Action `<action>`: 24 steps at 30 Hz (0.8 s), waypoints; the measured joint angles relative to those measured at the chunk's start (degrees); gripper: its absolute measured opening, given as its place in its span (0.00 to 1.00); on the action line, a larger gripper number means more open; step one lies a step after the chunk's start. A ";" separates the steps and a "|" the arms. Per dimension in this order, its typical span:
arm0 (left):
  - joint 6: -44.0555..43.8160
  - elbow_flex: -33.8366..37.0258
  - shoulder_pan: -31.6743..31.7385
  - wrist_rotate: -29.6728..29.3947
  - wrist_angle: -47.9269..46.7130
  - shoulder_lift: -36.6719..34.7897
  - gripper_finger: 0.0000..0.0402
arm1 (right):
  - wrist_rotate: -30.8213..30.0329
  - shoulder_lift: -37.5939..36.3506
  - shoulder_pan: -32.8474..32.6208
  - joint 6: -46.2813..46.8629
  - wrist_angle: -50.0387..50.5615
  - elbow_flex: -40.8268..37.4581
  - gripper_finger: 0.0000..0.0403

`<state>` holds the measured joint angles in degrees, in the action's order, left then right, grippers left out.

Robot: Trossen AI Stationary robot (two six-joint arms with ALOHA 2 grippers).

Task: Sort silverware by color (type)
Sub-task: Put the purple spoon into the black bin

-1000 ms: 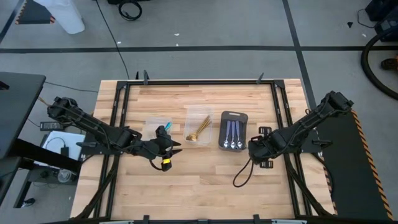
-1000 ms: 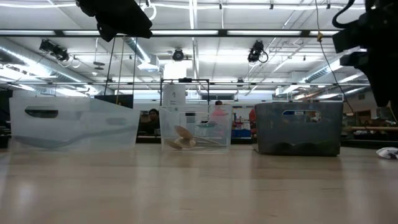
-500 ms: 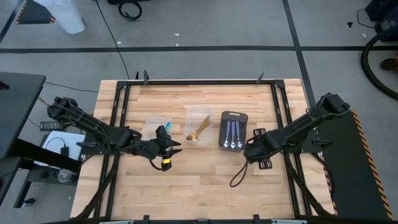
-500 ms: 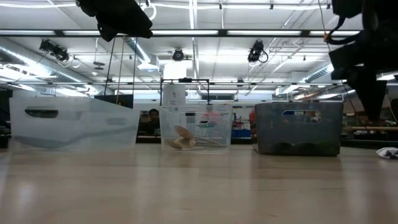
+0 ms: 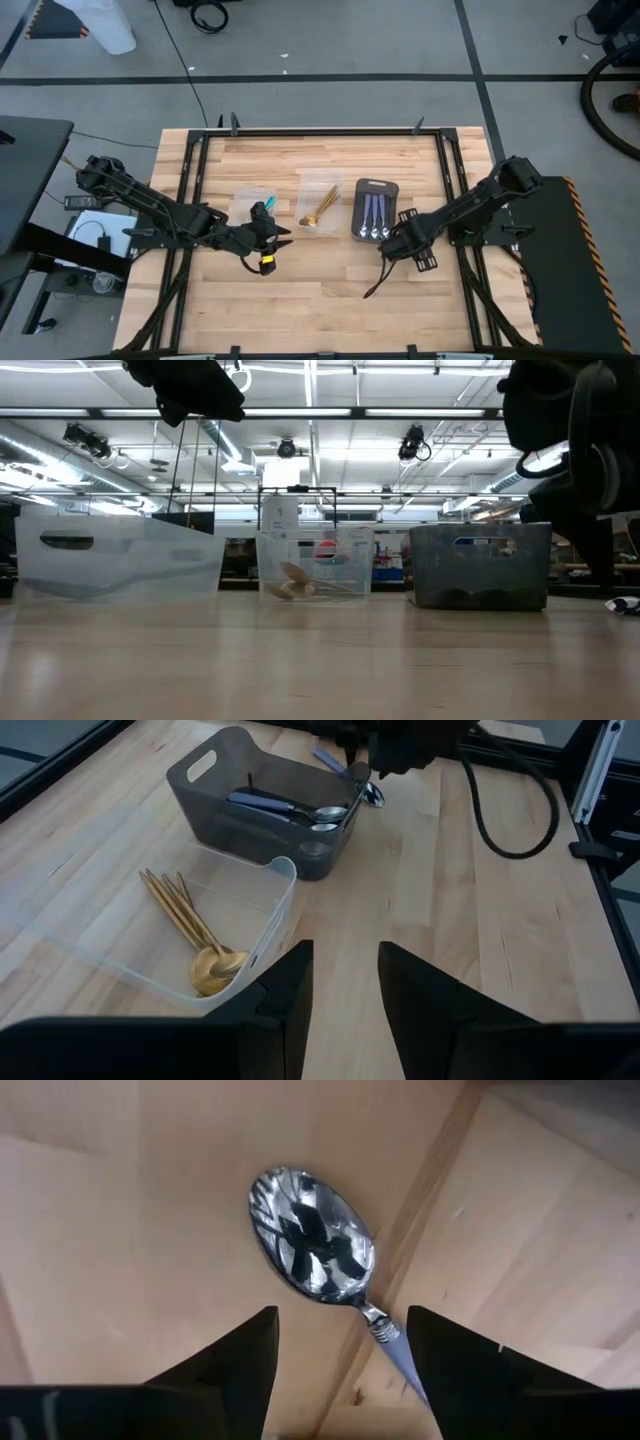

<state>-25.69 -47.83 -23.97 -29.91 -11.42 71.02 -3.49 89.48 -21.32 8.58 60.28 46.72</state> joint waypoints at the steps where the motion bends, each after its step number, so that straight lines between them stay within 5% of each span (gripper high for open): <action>1: 0.00 0.00 0.00 0.02 -0.06 0.00 0.31 | 0.00 0.61 0.19 -0.92 0.01 0.00 0.57; 17: 0.87 0.00 -0.02 0.04 -0.93 0.00 0.31 | -2.43 7.72 0.96 -13.41 -1.62 0.22 0.46; 24: 0.92 0.00 -0.02 0.03 -0.92 0.00 0.31 | -1.84 7.57 0.66 -14.89 -2.25 0.07 0.32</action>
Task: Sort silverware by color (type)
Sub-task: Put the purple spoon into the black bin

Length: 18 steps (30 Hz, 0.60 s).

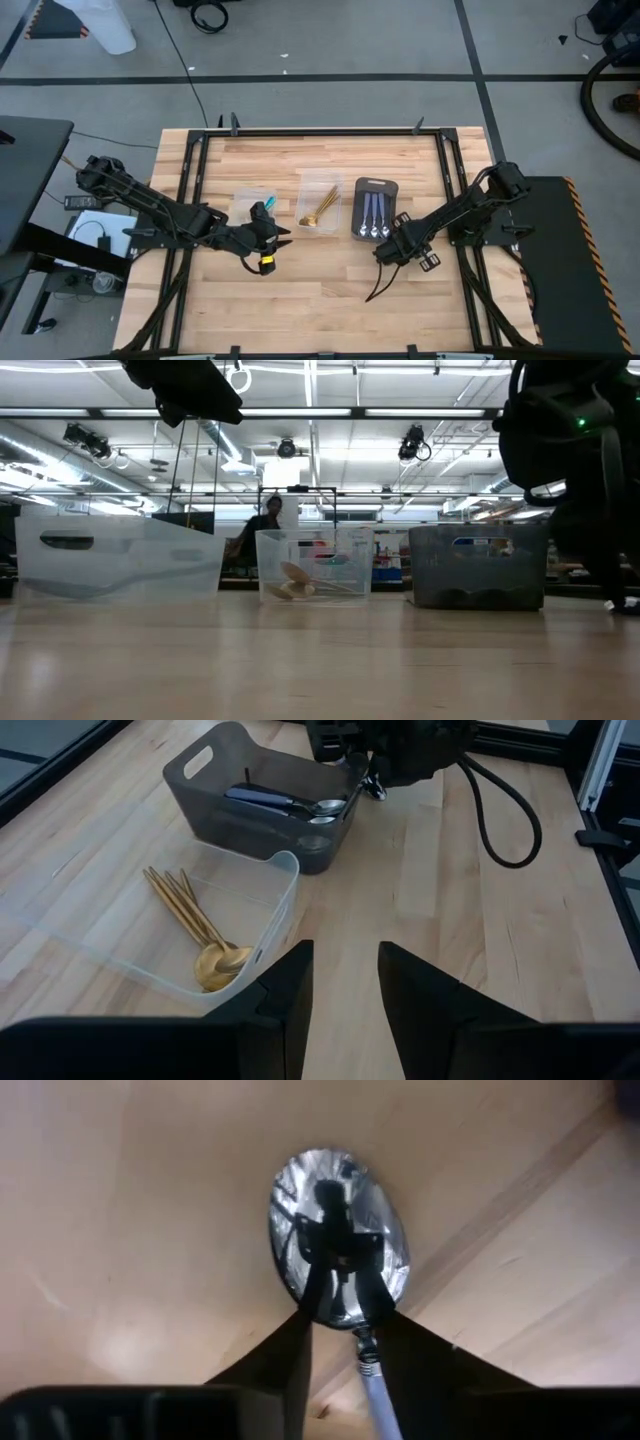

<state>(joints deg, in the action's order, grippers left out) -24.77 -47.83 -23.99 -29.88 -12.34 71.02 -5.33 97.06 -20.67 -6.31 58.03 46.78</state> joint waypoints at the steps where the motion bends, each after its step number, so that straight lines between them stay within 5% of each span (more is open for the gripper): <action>1: 0.00 0.00 0.00 0.01 -0.02 0.00 0.31 | 0.08 0.00 0.00 0.01 -0.05 -0.01 0.29; 10: 0.01 0.00 0.00 0.00 0.00 0.00 0.31 | 0.62 0.00 -1.15 0.25 -0.55 0.18 0.08; 18: 0.00 0.00 0.00 0.01 0.02 0.00 0.31 | -1.20 0.15 -3.27 2.15 -0.33 2.75 0.05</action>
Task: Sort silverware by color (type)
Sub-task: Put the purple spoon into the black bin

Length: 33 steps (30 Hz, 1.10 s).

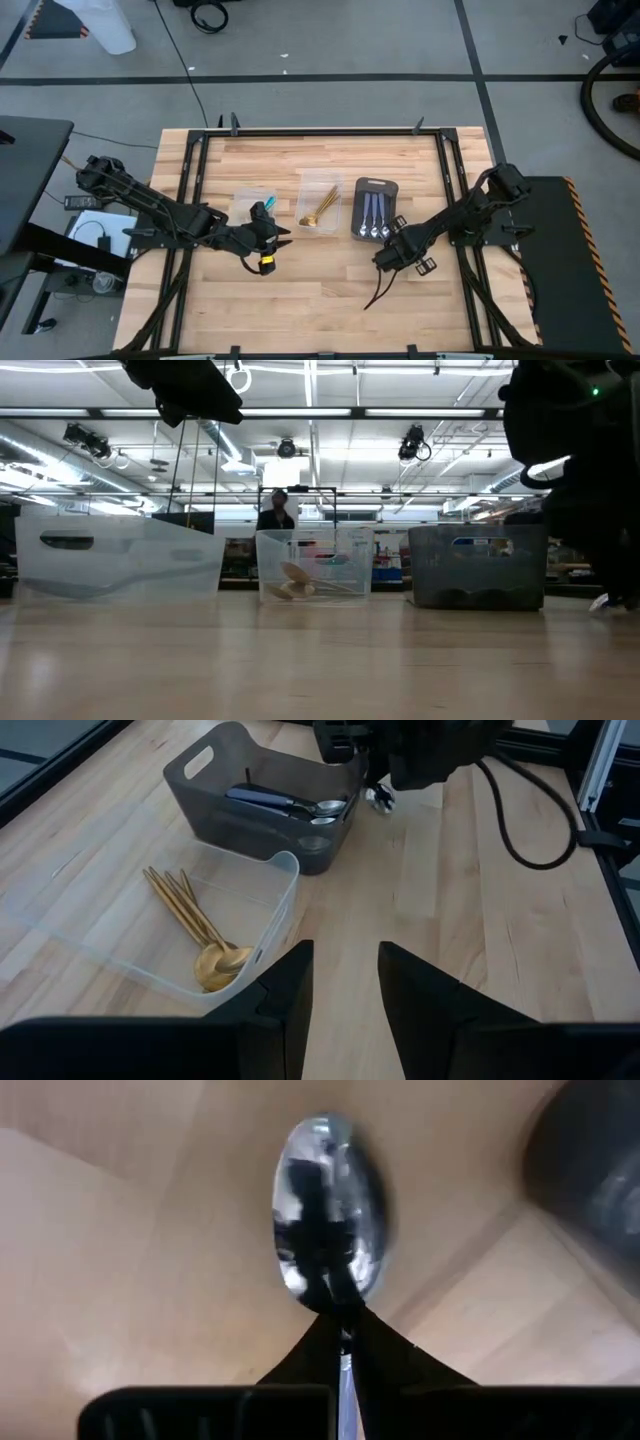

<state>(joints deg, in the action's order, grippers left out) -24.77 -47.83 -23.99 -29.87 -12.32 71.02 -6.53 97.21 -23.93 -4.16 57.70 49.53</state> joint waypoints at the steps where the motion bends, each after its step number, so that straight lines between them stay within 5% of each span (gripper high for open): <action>1: 0.00 0.00 0.00 -0.01 0.00 0.00 0.31 | -0.29 0.00 -0.25 0.13 0.61 0.46 0.05; 15: 0.00 0.00 0.02 -0.02 0.00 0.00 0.31 | -2.07 0.02 -1.54 1.61 10.78 9.00 0.02; 33: -0.07 0.00 -0.02 0.03 -0.02 0.00 0.31 | -12.09 -0.07 -1.54 2.20 26.54 20.12 0.02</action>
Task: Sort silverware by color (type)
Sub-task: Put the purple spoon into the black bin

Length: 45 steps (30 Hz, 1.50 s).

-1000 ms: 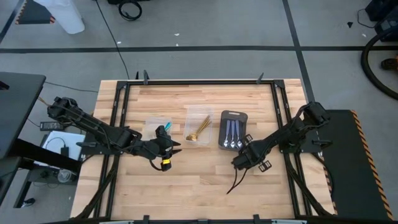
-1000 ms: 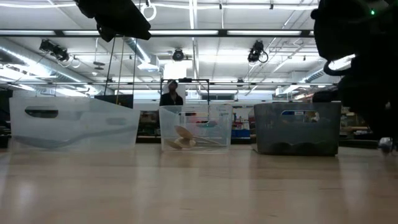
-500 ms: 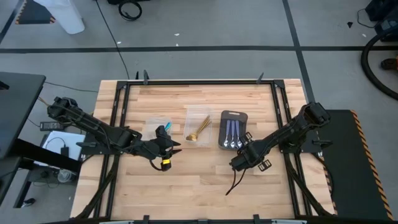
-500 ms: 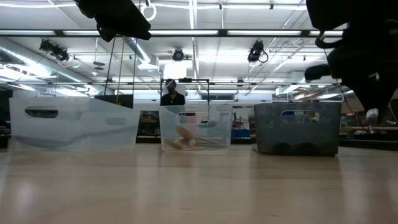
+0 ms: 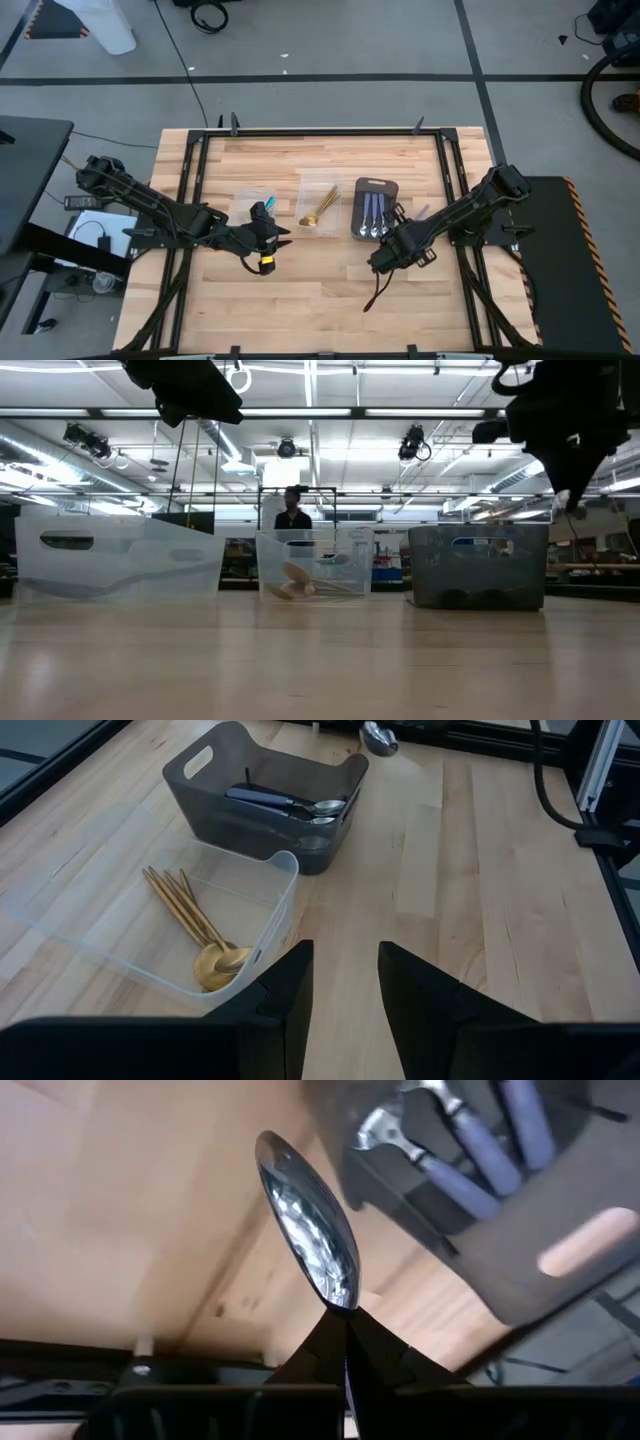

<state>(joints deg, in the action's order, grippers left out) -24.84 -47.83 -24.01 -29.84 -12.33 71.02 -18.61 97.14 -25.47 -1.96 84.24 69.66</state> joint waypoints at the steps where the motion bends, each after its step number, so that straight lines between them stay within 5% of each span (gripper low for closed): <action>1: -0.03 0.00 0.00 0.01 0.02 0.00 0.31 | -0.47 0.00 -0.02 0.00 0.57 0.44 0.02; 11: -0.44 0.00 0.00 0.02 0.02 0.00 0.31 | -7.29 -0.02 0.00 -0.71 4.42 3.71 0.02; 28: -0.50 0.04 0.00 0.02 -0.02 0.24 0.31 | -10.51 -0.02 0.89 -2.61 5.54 11.90 0.02; 45: -11.98 0.04 -3.52 0.28 0.08 0.24 0.31 | -10.48 -8.82 6.08 -12.42 -12.30 10.62 0.02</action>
<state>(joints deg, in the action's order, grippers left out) -36.82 -47.79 -27.53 -29.56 -12.25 71.26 -29.10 88.33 -19.39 -14.38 71.94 80.27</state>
